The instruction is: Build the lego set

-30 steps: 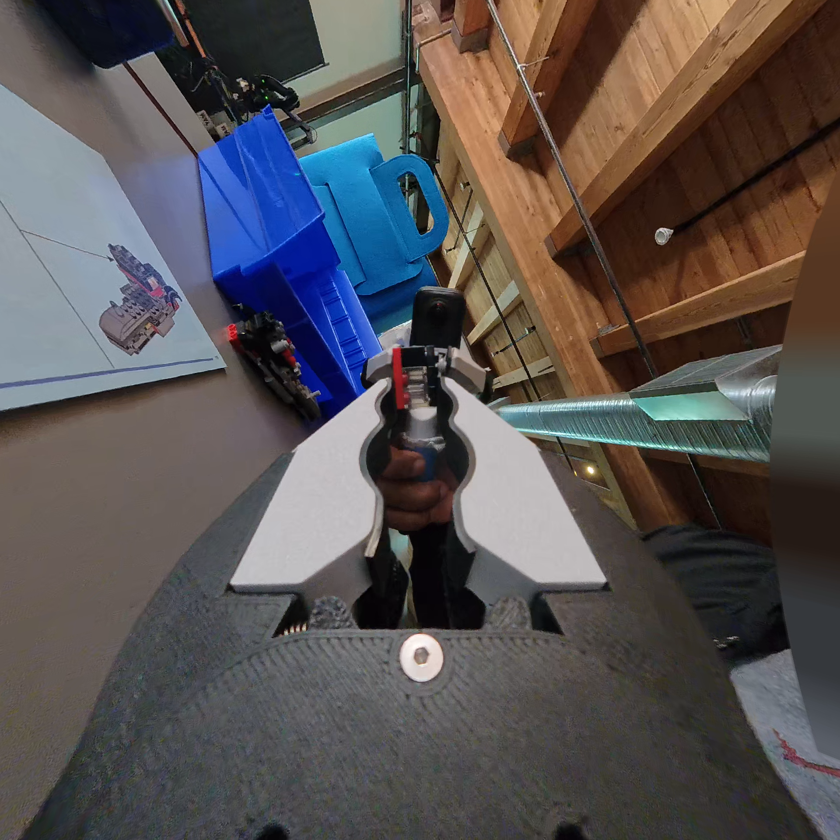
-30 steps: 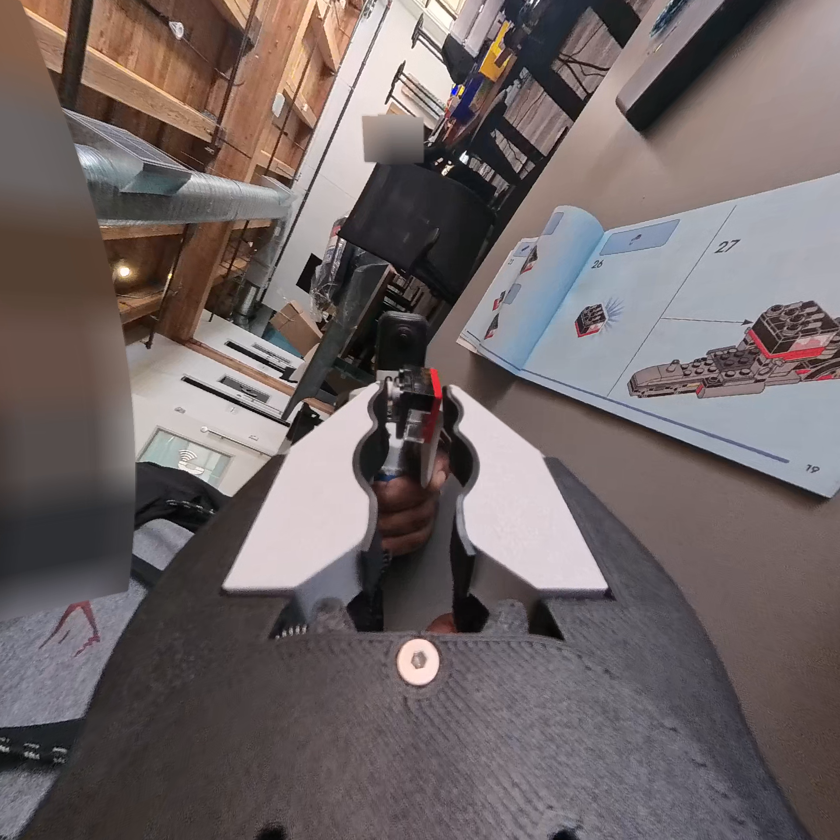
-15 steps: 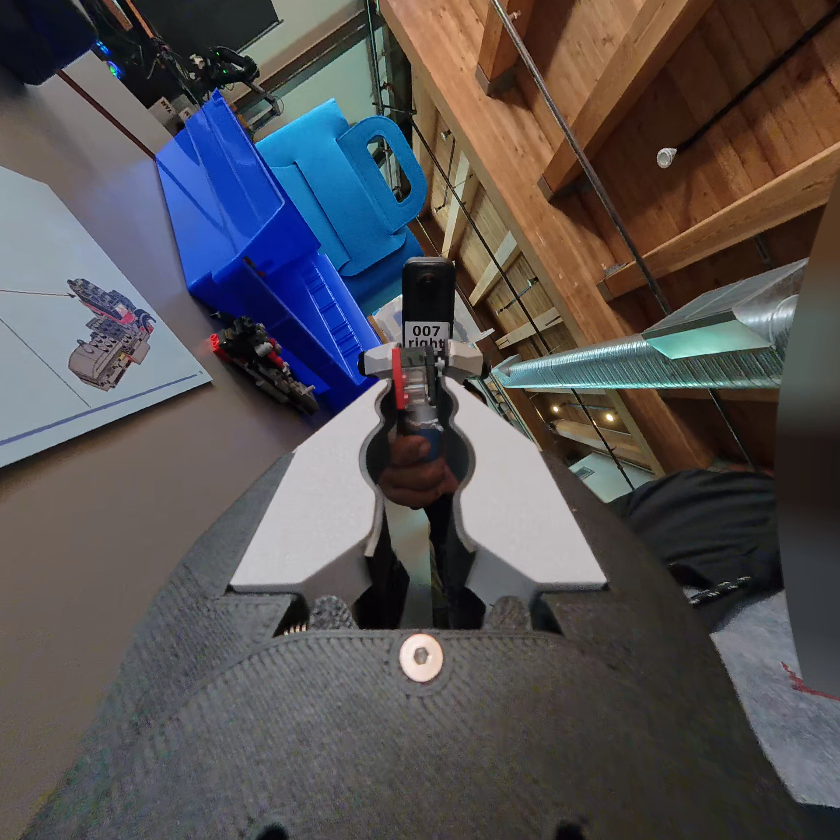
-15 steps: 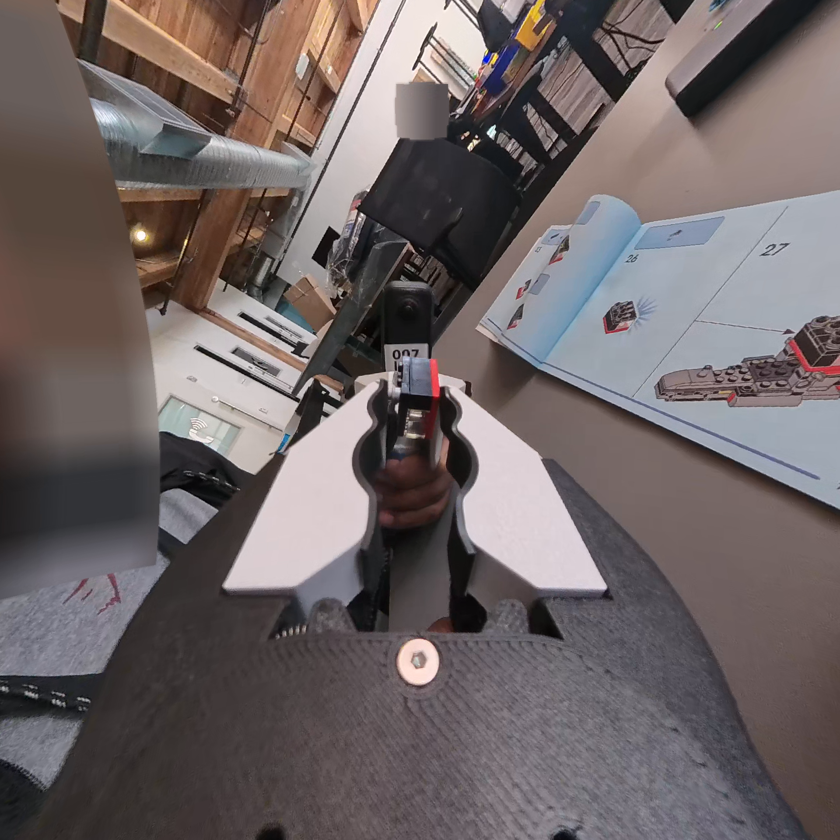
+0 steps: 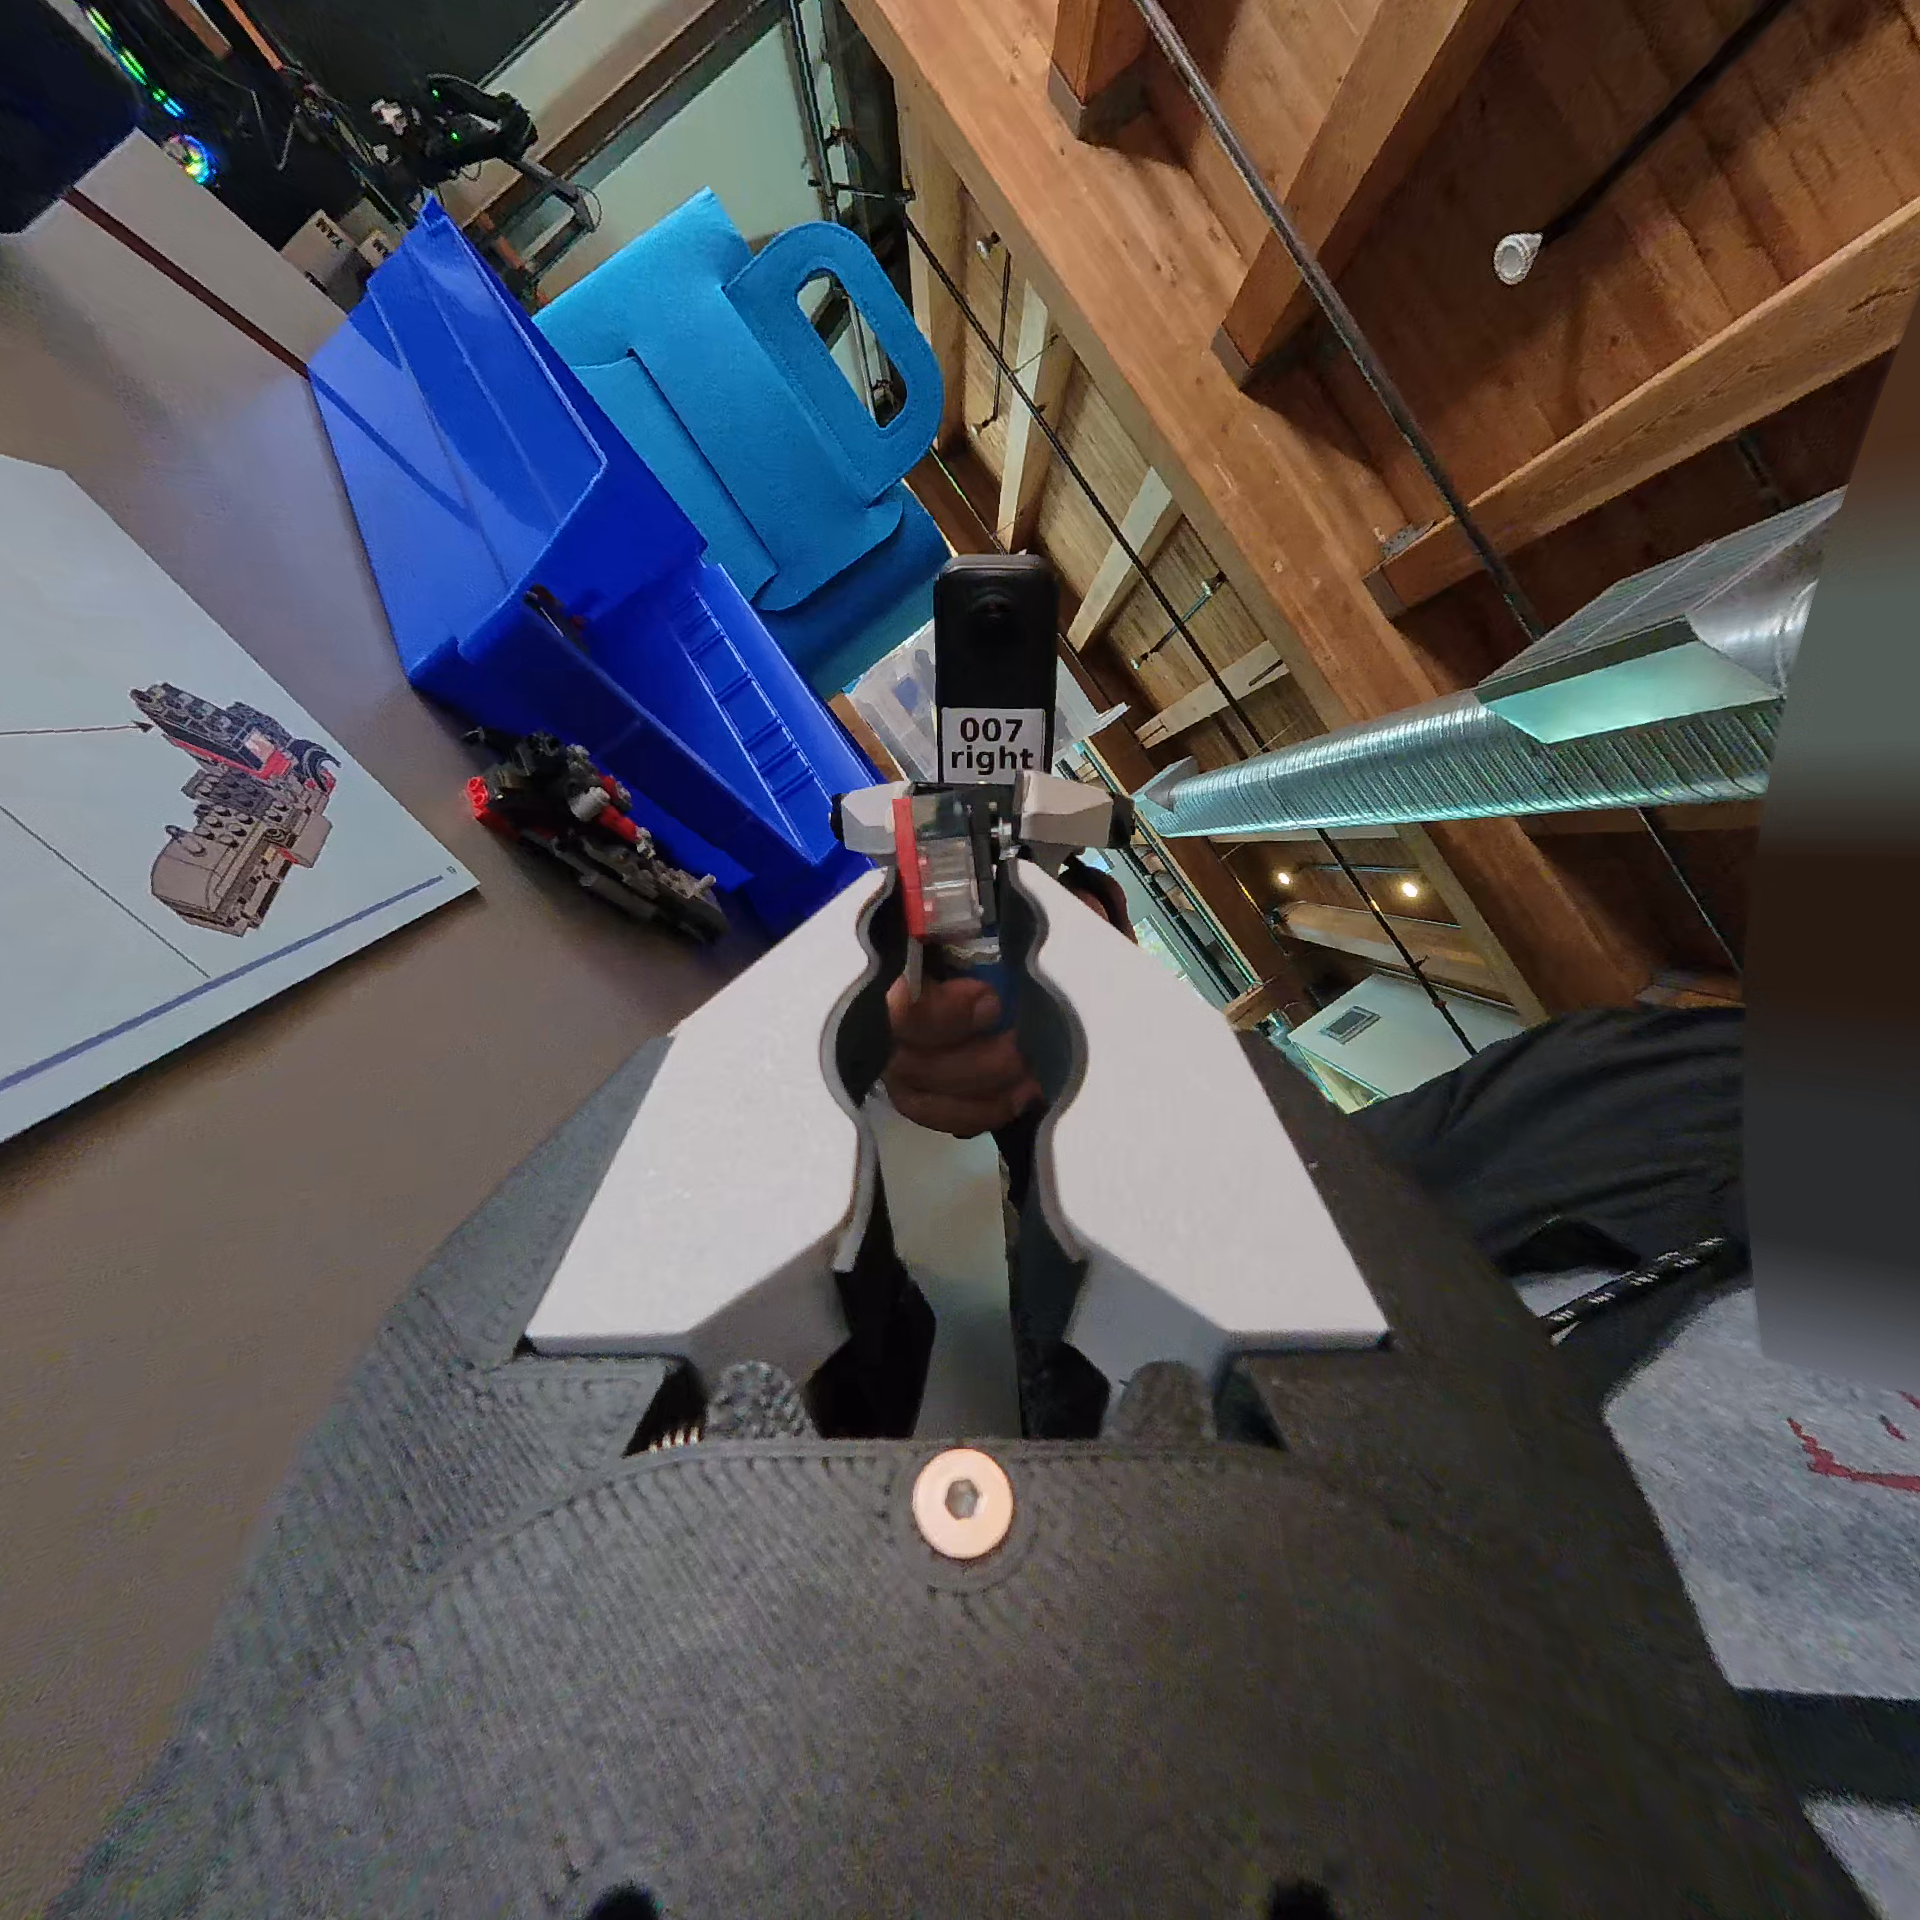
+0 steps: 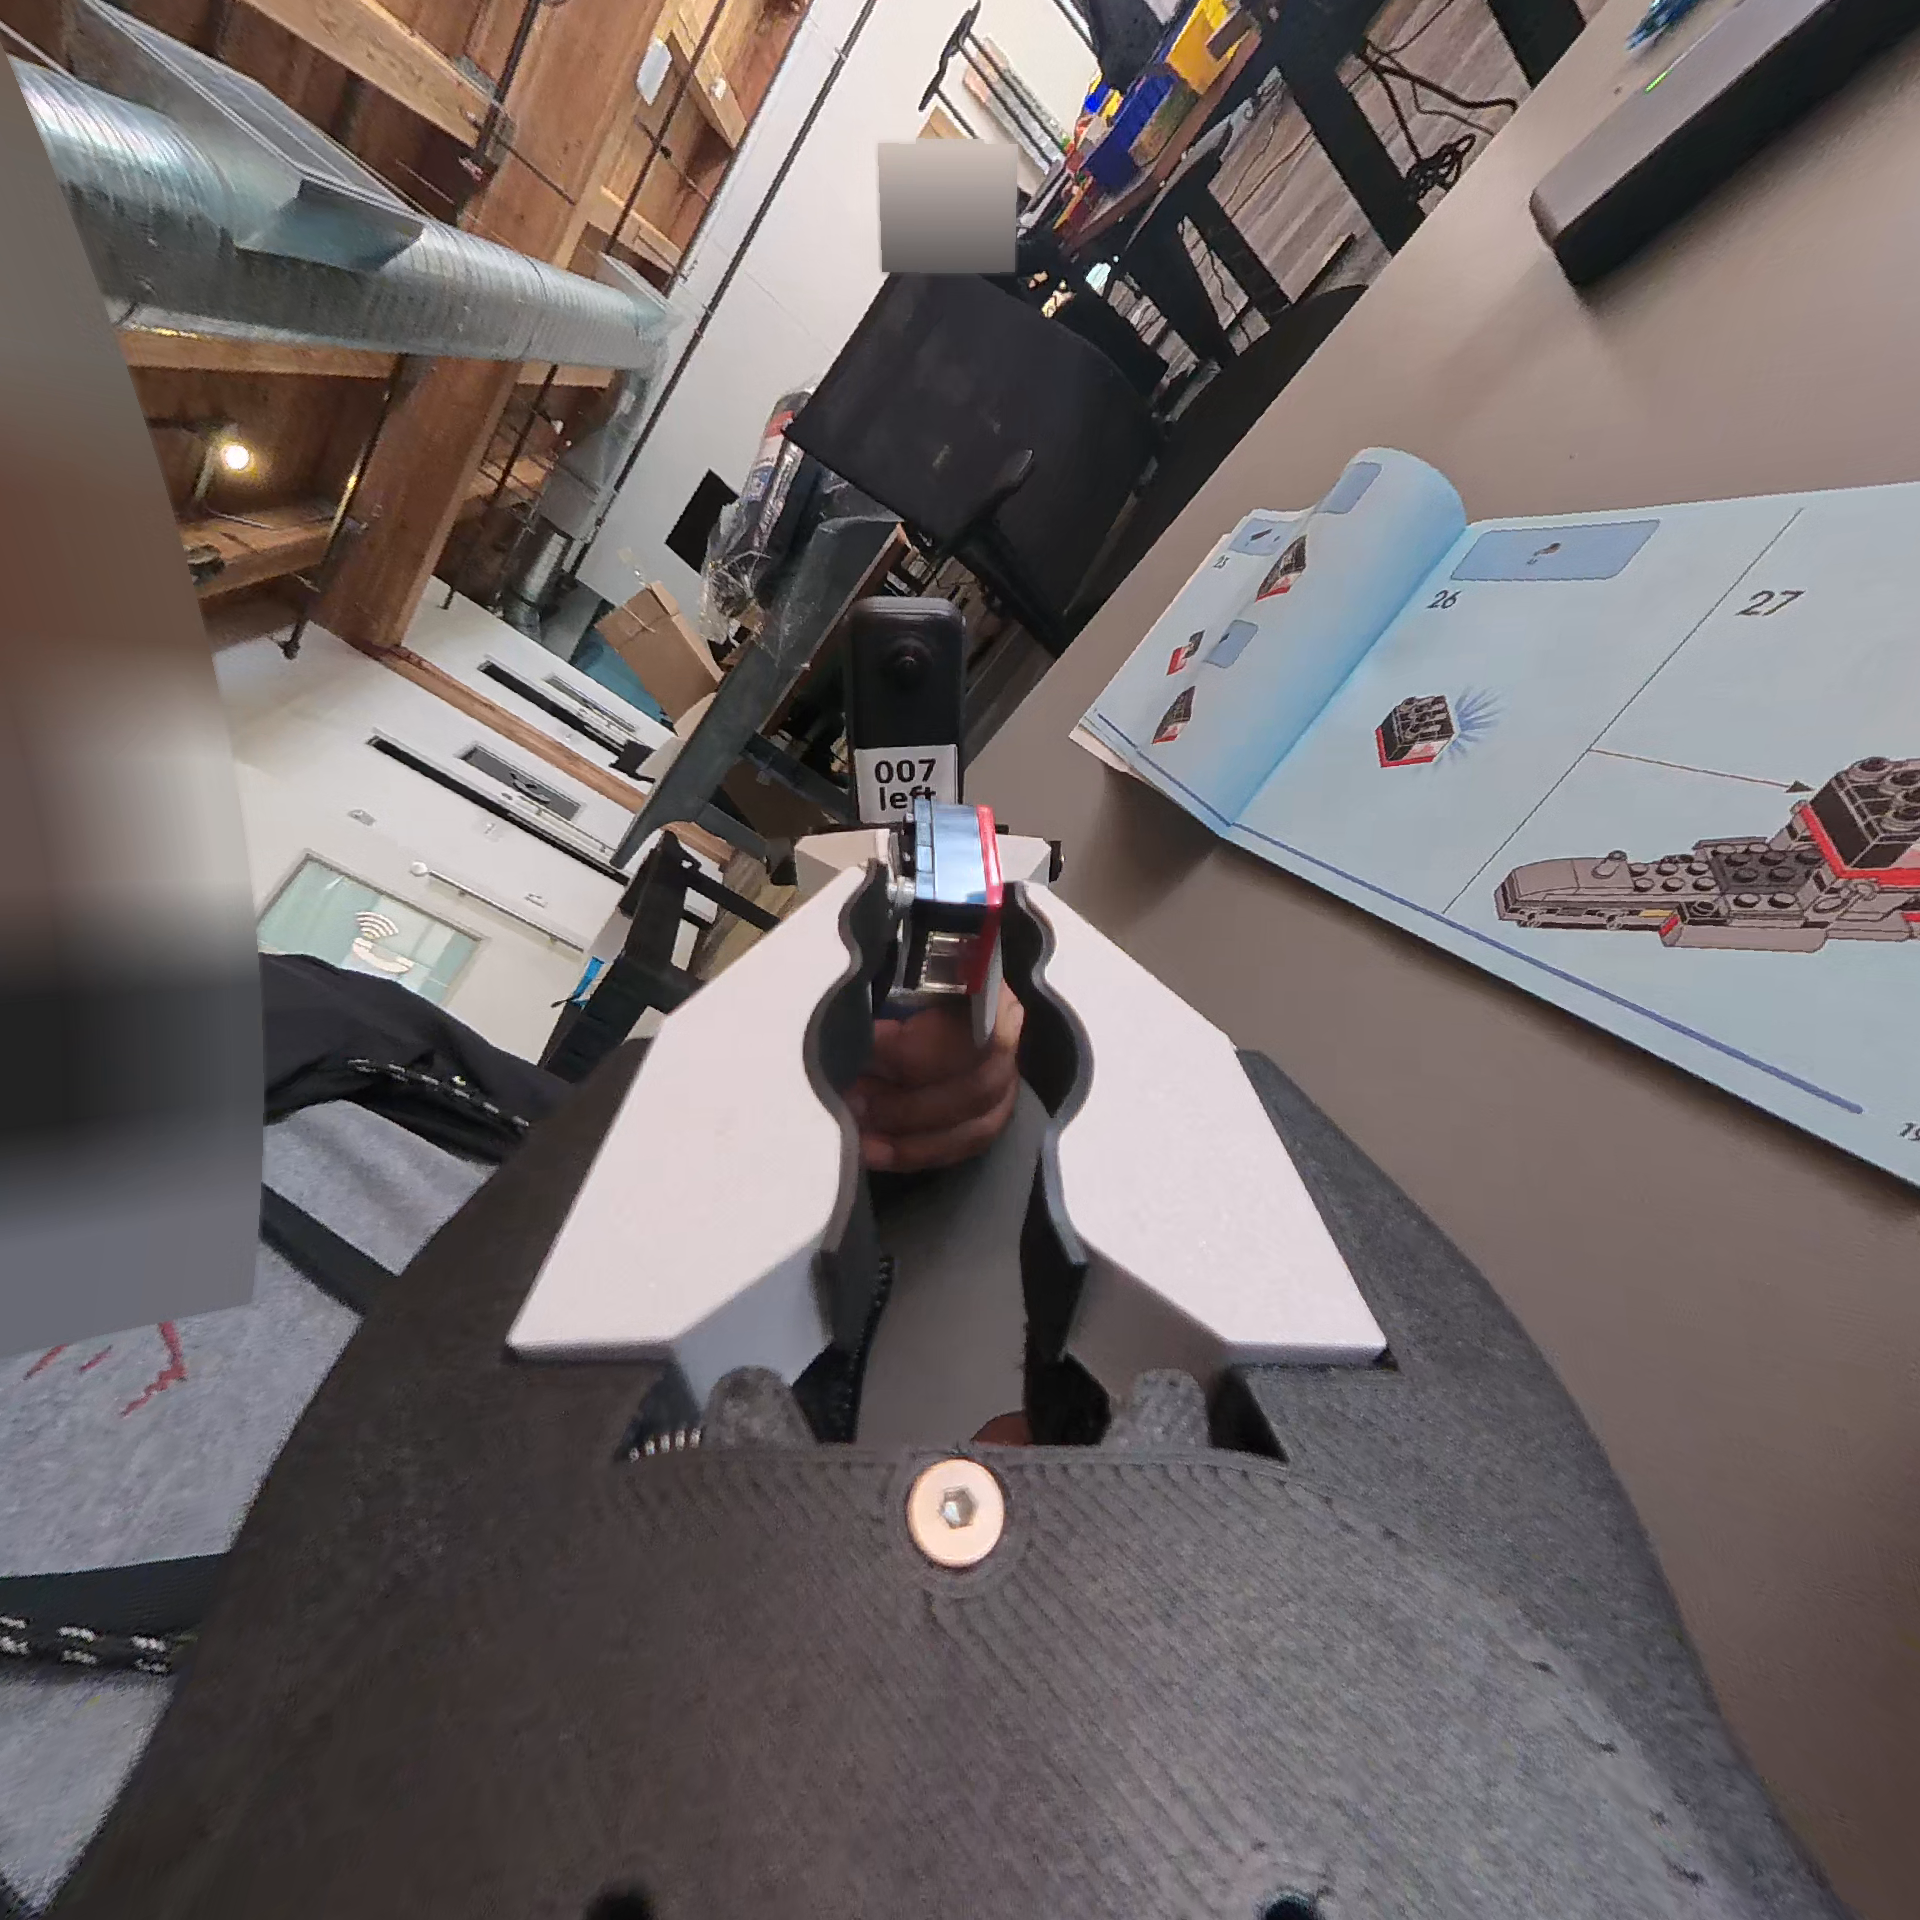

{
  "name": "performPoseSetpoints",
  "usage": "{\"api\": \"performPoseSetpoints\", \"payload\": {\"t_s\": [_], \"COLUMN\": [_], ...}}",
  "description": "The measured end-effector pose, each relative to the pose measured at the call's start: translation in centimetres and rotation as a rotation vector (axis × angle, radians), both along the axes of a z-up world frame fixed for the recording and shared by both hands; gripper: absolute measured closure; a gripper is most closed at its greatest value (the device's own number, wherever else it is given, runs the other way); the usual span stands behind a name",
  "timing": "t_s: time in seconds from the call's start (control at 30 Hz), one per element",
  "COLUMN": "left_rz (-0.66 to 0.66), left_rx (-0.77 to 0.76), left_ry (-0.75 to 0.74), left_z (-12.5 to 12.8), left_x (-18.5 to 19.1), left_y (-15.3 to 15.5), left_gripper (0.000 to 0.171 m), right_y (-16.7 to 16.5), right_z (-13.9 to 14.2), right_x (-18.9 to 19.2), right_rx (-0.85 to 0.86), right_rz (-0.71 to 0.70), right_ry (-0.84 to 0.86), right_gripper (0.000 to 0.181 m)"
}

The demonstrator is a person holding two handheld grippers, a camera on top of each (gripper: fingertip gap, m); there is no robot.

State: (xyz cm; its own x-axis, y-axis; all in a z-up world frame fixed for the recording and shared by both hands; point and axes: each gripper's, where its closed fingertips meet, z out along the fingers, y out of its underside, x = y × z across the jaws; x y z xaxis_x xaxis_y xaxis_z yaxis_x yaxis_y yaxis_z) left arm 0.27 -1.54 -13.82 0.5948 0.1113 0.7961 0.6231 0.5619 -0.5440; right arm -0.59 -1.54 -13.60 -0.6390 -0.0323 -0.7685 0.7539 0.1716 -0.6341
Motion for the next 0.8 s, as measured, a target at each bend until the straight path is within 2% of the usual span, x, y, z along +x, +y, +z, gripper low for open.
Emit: {"api": "performPoseSetpoints", "payload": {"t_s": [0.3, 0.33, 0.4, 0.5, 0.6, 0.7, 0.8], "left_rz": [0.007, 0.016, 0.047, 0.11, 0.193, 0.259, 0.277], "left_rx": [0.057, 0.078, 0.095, 0.076, 0.019, -0.09, -0.17], "left_ry": [-0.025, -0.036, -0.052, -0.058, -0.064, -0.061, -0.07], "left_z": [0.2, 0.2, 0.1, -0.1, -0.6, -1.3, -2.0], "left_x": [-0.2, -0.3, -0.6, -1.1, -1.6, -1.8, -1.8], "left_y": [0.1, 0.0, 0.0, -0.2, -0.5, -0.4, 0.0], "left_gripper": [0.154, 0.154, 0.154, 0.154, 0.155, 0.155, 0.155], "right_y": [0.1, 0.2, 0.7, 1.7, 2.3, 2.0, 1.4], "right_z": [0.4, 0.6, 0.8, 1.1, 0.8, 0.3, -0.5], "right_x": [-0.3, -0.4, -1.0, -1.9, -2.0, -1.5, -1.2], "right_rx": [-0.046, -0.061, -0.072, -0.067, 0.009, 0.095, 0.17], "right_rz": [-0.033, -0.049, -0.102, -0.217, -0.32, -0.35, -0.342], "right_ry": [0.009, 0.022, 0.079, 0.255, 0.53, 0.755, 0.892], "right_gripper": [0.158, 0.154, 0.135, 0.134, 0.142, 0.149, 0.155]}}
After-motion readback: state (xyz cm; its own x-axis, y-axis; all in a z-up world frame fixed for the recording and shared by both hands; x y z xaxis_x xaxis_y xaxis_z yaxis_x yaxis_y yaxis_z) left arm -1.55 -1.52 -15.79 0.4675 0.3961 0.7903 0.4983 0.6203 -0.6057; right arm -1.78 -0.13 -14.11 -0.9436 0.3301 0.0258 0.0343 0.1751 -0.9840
